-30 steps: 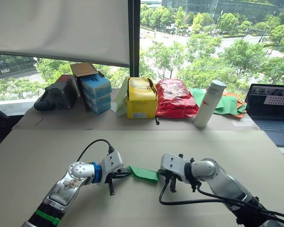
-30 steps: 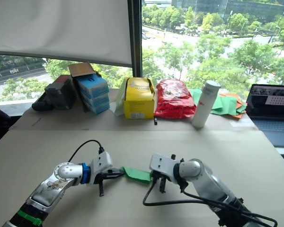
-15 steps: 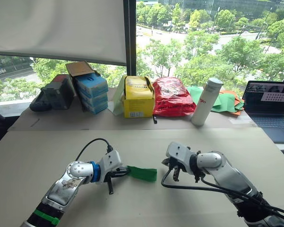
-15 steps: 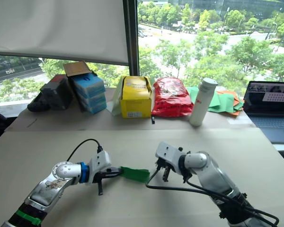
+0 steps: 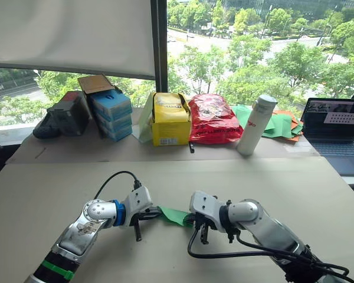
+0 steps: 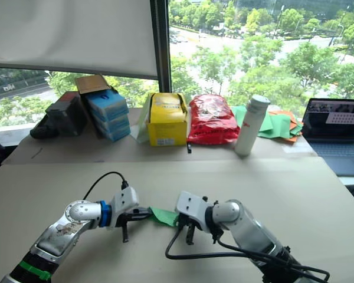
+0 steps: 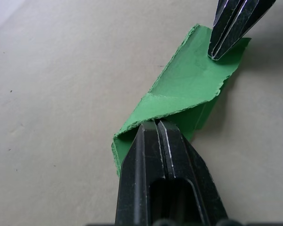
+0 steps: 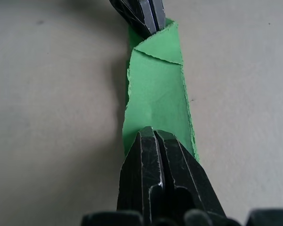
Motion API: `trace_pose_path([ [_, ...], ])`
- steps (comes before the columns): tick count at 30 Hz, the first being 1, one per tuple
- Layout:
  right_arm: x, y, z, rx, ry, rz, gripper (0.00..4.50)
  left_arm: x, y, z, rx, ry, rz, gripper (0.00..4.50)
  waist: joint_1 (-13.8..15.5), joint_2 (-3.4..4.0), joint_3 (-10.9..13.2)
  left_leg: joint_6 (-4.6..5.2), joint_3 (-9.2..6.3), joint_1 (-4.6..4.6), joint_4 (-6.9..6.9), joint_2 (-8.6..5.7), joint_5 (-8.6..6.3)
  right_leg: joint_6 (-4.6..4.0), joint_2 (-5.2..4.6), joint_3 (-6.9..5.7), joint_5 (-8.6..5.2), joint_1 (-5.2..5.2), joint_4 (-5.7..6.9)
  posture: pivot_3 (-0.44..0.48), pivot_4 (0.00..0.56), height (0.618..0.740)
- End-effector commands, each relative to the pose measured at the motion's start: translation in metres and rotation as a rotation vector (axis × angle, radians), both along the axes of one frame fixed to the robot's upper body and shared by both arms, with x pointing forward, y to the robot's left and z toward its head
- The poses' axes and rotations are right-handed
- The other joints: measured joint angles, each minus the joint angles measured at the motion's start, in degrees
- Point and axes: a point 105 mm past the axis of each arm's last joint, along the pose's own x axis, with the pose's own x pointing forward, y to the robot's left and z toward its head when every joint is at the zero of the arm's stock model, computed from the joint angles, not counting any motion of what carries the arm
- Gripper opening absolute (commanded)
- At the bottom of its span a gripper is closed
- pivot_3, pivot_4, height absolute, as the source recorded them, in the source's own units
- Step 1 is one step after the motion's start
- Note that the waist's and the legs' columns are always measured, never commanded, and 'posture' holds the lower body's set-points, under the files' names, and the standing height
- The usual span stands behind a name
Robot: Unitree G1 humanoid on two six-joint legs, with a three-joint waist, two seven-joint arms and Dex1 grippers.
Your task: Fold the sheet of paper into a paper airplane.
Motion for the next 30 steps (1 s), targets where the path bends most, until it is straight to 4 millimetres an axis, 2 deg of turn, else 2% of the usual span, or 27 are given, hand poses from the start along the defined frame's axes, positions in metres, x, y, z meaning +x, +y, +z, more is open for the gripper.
trace_pose_path([
  [1,0.007,-0.006,-0.012,-0.041,0.007,-0.04,0.06,-0.003,0.002,0.006,-0.004,0.034,-0.006,0.0,-0.2,-0.02,0.0,0.0,0.0,0.05,0.0,0.0,0.0,0.0,0.02,0.01,0.0,0.03,0.0,0.0,0.15,0.74],
  [9,0.009,-0.003,-0.018,-0.042,0.03,-0.042,0.06,-0.009,-0.003,0.069,-0.171,0.079,-0.129,0.0,-1.0,-0.35,0.2,-0.21,-0.01,-0.03,0.0,0.06,0.13,-0.03,0.22,0.11,0.0,-0.1,0.16,0.0,0.15,0.74],
  [12,0.01,-0.002,-0.019,-0.045,0.033,-0.043,0.06,-0.004,-0.009,0.081,-0.22,0.08,-0.139,0.0,-1.0,-0.36,0.2,-0.24,-0.01,0.02,-0.01,0.07,0.14,-0.03,0.29,0.16,-0.01,-0.08,0.18,0.0,0.15,0.74],
  [16,0.01,-0.002,-0.02,-0.05,0.034,-0.046,0.06,-0.003,-0.013,0.073,-0.195,0.095,-0.148,0.0,-1.2,-0.36,0.2,-0.35,0.03,0.03,-0.01,0.07,0.21,-0.05,0.42,0.27,-0.02,-0.07,0.21,0.0,0.15,0.74],
  [18,0.01,-0.003,-0.02,-0.052,0.033,-0.047,0.06,0.005,-0.015,0.063,-0.156,0.083,-0.131,0.0,-1.1,-0.37,0.2,-0.59,0.03,0.03,-0.01,0.07,0.35,-0.07,0.48,0.26,-0.03,-0.07,0.21,0.0,0.15,0.74],
  [23,0.009,-0.001,-0.018,-0.051,0.03,-0.042,0.06,0.017,-0.02,0.034,-0.054,0.064,-0.133,0.0,-1.0,-0.39,0.2,-0.34,0.05,0.04,-0.01,0.07,0.2,-0.11,0.53,0.28,-0.02,-0.1,0.27,0.0,0.15,0.74],
  [27,0.008,0.0,-0.017,-0.053,0.029,-0.039,0.06,0.013,-0.025,0.022,-0.027,0.081,-0.176,0.0,-1.0,-0.39,0.2,-0.35,0.09,0.0,0.01,0.07,0.21,-0.13,0.53,0.32,-0.03,-0.16,0.33,0.0,0.15,0.74],
  [30,0.008,0.001,-0.016,-0.049,0.029,-0.039,0.06,0.013,-0.022,0.01,0.017,0.09,-0.172,0.0,-1.0,-0.39,0.2,-0.33,0.09,0.02,0.03,0.07,0.2,-0.14,0.52,0.32,-0.04,-0.16,0.36,0.0,0.15,0.74],
])
